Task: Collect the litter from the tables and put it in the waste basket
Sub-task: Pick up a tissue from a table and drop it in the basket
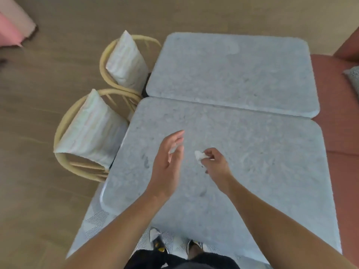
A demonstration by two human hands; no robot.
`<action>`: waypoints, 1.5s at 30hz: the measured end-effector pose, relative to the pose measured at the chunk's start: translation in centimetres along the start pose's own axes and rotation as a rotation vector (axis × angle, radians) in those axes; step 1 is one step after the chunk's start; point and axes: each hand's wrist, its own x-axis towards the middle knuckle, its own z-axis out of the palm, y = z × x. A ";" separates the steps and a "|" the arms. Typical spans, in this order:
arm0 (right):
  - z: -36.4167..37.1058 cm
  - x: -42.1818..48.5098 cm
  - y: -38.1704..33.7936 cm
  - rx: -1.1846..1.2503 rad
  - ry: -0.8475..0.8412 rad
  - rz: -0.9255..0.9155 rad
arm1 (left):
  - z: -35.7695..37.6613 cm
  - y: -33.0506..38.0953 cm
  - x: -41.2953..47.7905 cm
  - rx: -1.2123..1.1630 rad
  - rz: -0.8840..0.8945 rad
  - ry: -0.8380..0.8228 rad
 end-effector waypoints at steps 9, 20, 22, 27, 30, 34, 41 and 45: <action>13.1 -5.0 -12.6 0.373 -0.464 -0.087 | -13.1 2.1 -4.0 -0.085 0.066 0.452; 27.8 -18.1 -14.9 0.410 -0.845 0.016 | -26.6 2.5 -15.8 -0.091 0.177 0.735; 30.6 -21.1 -14.4 0.410 -0.883 0.005 | -29.3 2.2 -18.7 -0.092 0.180 0.766; 38.4 -29.1 -12.4 0.352 -0.985 -0.004 | -36.4 1.3 -26.7 -0.064 0.207 0.890; 43.7 -34.0 -10.7 0.332 -1.060 -0.016 | -40.8 0.8 -31.9 -0.050 0.201 0.996; 50.0 -39.7 -8.8 0.281 -1.165 -0.011 | -46.1 0.4 -38.3 -0.039 0.180 1.139; 60.4 -47.0 -6.6 0.164 -1.331 0.015 | -53.8 -1.3 -45.9 -0.005 0.150 1.352; 67.0 -49.6 -5.4 0.119 -1.406 0.003 | -58.9 -2.5 -48.5 0.019 0.157 1.448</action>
